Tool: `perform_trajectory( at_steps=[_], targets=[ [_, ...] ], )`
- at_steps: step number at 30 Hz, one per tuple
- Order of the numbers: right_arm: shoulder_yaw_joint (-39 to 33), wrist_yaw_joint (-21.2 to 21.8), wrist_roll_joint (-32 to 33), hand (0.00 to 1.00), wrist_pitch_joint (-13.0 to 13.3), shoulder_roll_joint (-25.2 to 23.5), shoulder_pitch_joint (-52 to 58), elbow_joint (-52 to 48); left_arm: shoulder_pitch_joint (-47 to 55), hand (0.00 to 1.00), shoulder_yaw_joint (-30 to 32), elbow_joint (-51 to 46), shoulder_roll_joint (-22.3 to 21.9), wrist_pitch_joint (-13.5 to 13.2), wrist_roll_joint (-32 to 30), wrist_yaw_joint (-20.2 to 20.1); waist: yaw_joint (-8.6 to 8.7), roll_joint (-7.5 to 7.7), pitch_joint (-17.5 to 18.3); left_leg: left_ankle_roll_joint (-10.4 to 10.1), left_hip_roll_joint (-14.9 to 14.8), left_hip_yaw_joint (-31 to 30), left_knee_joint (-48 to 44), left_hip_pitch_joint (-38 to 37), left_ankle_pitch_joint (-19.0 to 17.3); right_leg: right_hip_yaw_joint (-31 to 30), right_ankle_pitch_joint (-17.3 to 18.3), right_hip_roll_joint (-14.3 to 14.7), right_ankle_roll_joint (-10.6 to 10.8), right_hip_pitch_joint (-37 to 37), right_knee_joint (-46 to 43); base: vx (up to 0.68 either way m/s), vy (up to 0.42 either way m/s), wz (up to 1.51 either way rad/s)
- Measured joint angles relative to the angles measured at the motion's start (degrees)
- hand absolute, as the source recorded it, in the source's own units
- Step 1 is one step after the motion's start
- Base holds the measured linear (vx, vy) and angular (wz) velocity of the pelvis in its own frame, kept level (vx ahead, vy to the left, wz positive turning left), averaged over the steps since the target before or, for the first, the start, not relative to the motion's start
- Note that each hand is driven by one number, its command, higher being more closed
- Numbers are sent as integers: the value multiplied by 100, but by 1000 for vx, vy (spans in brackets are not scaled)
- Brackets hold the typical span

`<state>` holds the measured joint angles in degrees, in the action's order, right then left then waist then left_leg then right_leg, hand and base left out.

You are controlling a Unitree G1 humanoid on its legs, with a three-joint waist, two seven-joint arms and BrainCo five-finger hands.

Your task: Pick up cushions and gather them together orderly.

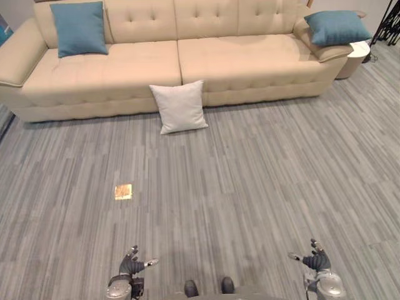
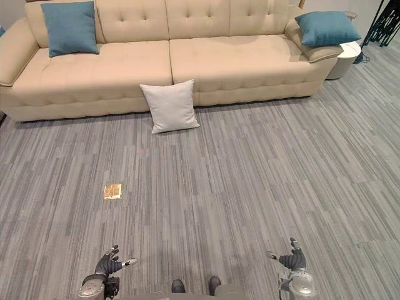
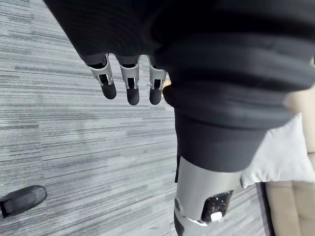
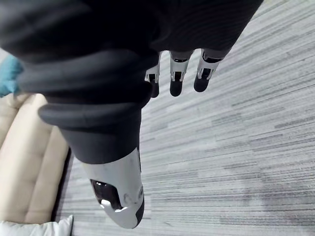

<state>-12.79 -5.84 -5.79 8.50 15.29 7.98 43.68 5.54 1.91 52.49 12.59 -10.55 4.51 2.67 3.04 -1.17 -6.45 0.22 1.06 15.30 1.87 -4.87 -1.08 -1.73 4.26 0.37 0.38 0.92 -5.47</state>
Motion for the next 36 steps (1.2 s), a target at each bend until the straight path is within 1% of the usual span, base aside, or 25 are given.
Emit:
perform_trajectory(
  at_steps=[2, 3, 5, 6, 7, 10, 14, 17, 19, 20, 23, 25, 26, 27, 28, 29, 30, 31, 32, 33, 34, 35, 36],
  targets=[
    [50, 25, -116, 0, 0, 49, 10, -4, 8, 0, -16, -16, 1, 0, 2, -6, 29, 0, 0, -2, 1, -59, -92, 5, -3, 10, 7, -17, 9, 45, -5, 77, -29, 7],
    [87, 56, -152, 0, 0, 101, 11, -4, 22, 0, -24, -16, 1, 0, 2, -9, 89, 0, 0, -18, -4, -105, -146, -5, -16, 15, 12, -25, 15, 93, -8, 83, -33, 9],
    [115, 61, -153, 0, 0, 146, 9, -6, 23, 0, -25, -16, 1, 1, 2, -10, 107, -1, -1, -80, -26, -102, -258, -1, -83, 11, 42, -25, 35, 129, -28, 63, -35, 2],
    [136, 60, -153, 0, 0, 163, 9, -6, 24, 0, -25, -17, 0, 1, 4, -10, 108, -2, 0, -61, -29, -103, -293, -2, -128, 10, 93, -27, 66, 140, -34, 34, -41, -4],
    [193, 60, -153, 0, 0, 177, 9, -6, 24, 0, -25, -17, 1, 1, 5, -9, 109, -5, 1, -55, -29, -106, -295, -1, -177, 11, 146, -27, 28, 139, -37, 28, -40, -2],
    [232, 61, -153, 0, -1, 174, 25, -6, 34, 0, -31, -17, -2, 2, 11, -10, 121, -7, 2, -57, -29, -113, -295, 0, -265, 11, 241, -26, 21, 136, -37, 4, -11, 0],
    [277, 58, -160, 0, 0, 174, 34, -7, 105, 0, -60, -17, -2, 3, 103, -9, 135, -10, 4, -44, -20, -136, -276, 42, -282, 15, 270, -29, 32, 84, -37, -30, -8, 0],
    [420, 53, -163, 0, -2, 171, 39, -6, 149, 0, -177, -17, -27, 5, 151, -7, 142, -36, 14, -4, -10, -205, -230, 129, -307, 64, 299, -28, -13, -24, -49, -57, -2, 7],
    [459, 53, -163, 0, -2, 140, 42, -6, 187, 0, -177, -18, -49, 5, 163, -7, 177, -51, 10, 1, -10, -265, -179, 136, -311, 135, 298, -28, -13, -47, -54, -58, 11, 15],
    [464, 51, -163, 0, -2, 116, 37, -6, 225, 0, -177, -20, -49, 5, 174, -3, 214, -57, 14, 46, -16, -262, -173, 165, -341, 151, 298, -19, -13, -107, -60, -59, 26, 7],
    [495, 32, -162, 0, -2, 66, -39, -6, 247, 0, -176, -28, -49, 6, 226, 6, 192, -61, 13, 67, -16, -212, -176, 343, -355, 106, 280, -17, -5, -311, -64, -43, 34, -9],
    [498, -31, -159, 0, -3, 56, -117, -5, 251, 0, -175, -112, -49, 7, 286, 15, 66, -62, 11, 94, -20, -84, -219, 541, -389, -20, 209, -8, 11, -489, -57, 24, 36, -26],
    [498, -41, -158, 0, -4, 56, -138, -4, 255, 0, -174, -162, -48, 6, 318, 18, 66, -64, 9, 124, -20, -80, -263, 616, -408, -27, 202, -10, 16, -537, -58, 55, 35, -16],
    [499, -58, -156, 0, -5, 50, -181, -2, 259, 0, -174, -221, -49, 6, 388, 30, 57, -64, 3, 169, -20, -69, -363, 714, -460, -46, 202, -18, 22, -621, -103, 95, 52, -11],
    [507, -73, -153, 0, -5, 38, -215, 2, 247, 0, -171, -283, -51, 6, 399, 57, 33, -64, -8, 184, -24, -31, -501, 794, -567, -93, 250, -26, 88, -693, -199, 100, 57, -17],
    [524, -77, -153, 0, -6, 33, -245, 4, 246, 0, -172, -321, -56, 6, 435, 68, 0, -70, -12, 193, -25, -2, -562, 814, -624, -132, 298, -29, 127, -746, -302, 121, 70, -28],
    [606, -121, -150, 0, -5, 34, -316, 4, 241, 0, -172, -403, -67, 5, 507, 83, -48, -85, -33, 215, -19, 56, -690, 817, -784, -159, 475, -55, 265, -865, -645, 94, 67, -24],
    [675, -162, -147, 0, -4, 23, -361, 3, 218, 0, -176, -471, -88, 5, 545, 107, -53, -133, -82, 242, -13, 47, -766, 749, -954, -133, 663, -75, 513, -1089, -1294, 99, 73, -20],
    [698, -162, -147, 0, -4, 5, -378, 1, 211, 0, -178, -508, -90, 1, 589, 109, -53, -157, -127, 271, -10, 40, -783, 678, -1001, -98, 715, -79, 585, -1262, -1790, 124, 78, 2],
    [701, -167, -141, 0, -3, -81, -386, -8, 156, 0, -188, -523, -56, 0, 607, 120, -18, -163, -278, 387, 35, -24, -789, 426, -1079, 179, 774, -182, 631, -1706, -2996, 174, 75, 32],
    [712, -163, -137, 0, -10, -156, -327, -3, 79, 0, -248, -520, 9, 6, 611, 135, 56, -113, -379, 406, 103, -119, -794, 197, -1189, 464, 943, -363, 459, -1972, -3715, 199, 68, 43],
    [726, -162, -137, 0, -13, -162, -292, -1, 72, 0, -252, -520, 17, 6, 611, 136, 72, -111, -391, 404, 119, -148, -797, 126, -1235, 571, 1017, -420, 442, -2100, -3806, 239, 54, 39],
    [758, -165, -127, 0, -14, -148, -298, -1, 70, 0, -250, -517, 20, 7, 612, 144, 75, -128, -430, 388, 125, -229, -790, -8, -1331, 819, 1062, -473, 394, -2397, -3720, 218, 38, 16]
  ],
)
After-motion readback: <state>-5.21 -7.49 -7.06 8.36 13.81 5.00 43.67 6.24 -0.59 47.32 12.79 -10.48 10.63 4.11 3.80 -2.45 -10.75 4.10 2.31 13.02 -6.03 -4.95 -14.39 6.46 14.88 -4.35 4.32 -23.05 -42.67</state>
